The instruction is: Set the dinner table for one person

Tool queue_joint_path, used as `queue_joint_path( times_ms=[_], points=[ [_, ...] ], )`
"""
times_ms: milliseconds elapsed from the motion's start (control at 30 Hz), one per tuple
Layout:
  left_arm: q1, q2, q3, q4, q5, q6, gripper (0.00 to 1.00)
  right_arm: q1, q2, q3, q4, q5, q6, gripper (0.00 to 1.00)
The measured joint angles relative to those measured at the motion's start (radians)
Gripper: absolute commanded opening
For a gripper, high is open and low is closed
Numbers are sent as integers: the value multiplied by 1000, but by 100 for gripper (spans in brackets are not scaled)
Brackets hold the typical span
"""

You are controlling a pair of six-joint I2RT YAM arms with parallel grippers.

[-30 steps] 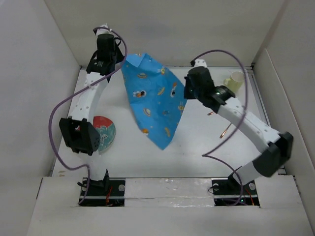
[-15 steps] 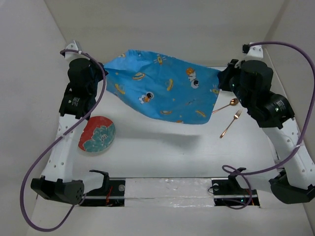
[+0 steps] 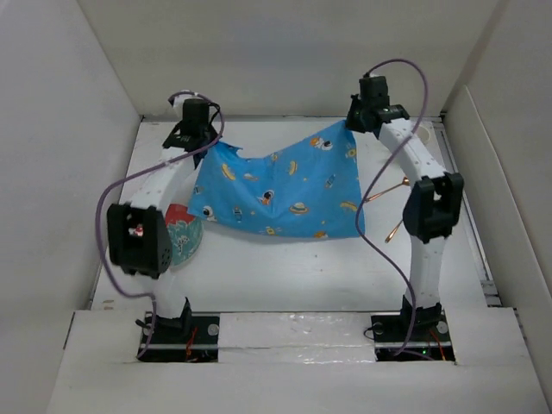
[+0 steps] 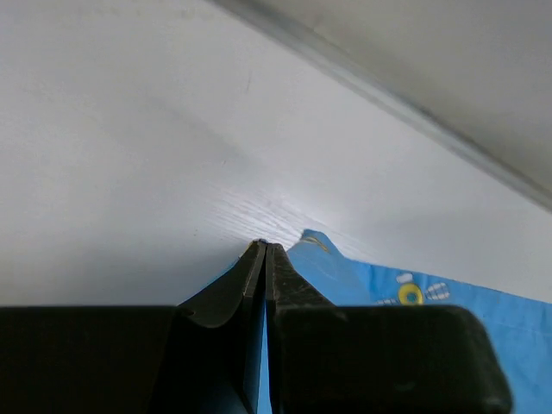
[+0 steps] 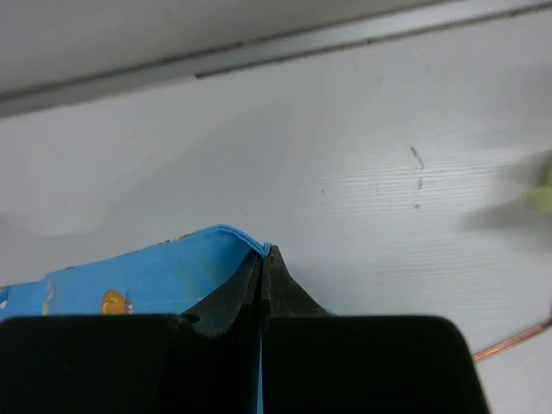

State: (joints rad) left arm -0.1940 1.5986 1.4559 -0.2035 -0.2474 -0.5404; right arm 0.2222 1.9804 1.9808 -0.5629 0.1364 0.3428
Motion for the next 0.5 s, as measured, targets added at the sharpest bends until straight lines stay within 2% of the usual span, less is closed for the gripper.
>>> queue_joint_path(
  times_ms=[100,167,200,233,267,300,333,367,433,500],
  points=[
    [0,228,87,-17,8,-1,0,-12,225,119,-26,-50,5,0],
    [0,355,150,-39,9,0,2,-24,346,205,-60,-78,13,11],
    [0,405,182,-58,8,2,11,-31,401,254,-80,-87,15,22],
    [2,449,212,-75,6,6,20,-39,440,292,-90,-101,17,42],
    [3,482,238,-90,6,11,43,-47,470,328,-105,-117,21,51],
    [6,506,261,-105,10,16,59,-53,491,364,-123,-131,20,57],
    [10,519,275,-117,11,17,69,-60,501,389,-135,-142,20,62],
    [17,523,281,-128,15,17,79,-65,502,404,-145,-150,19,62],
    [26,521,282,-135,17,15,82,-74,476,403,-145,-158,19,62],
    [51,492,259,-121,16,19,76,-78,397,307,-108,-162,15,59]
  ],
)
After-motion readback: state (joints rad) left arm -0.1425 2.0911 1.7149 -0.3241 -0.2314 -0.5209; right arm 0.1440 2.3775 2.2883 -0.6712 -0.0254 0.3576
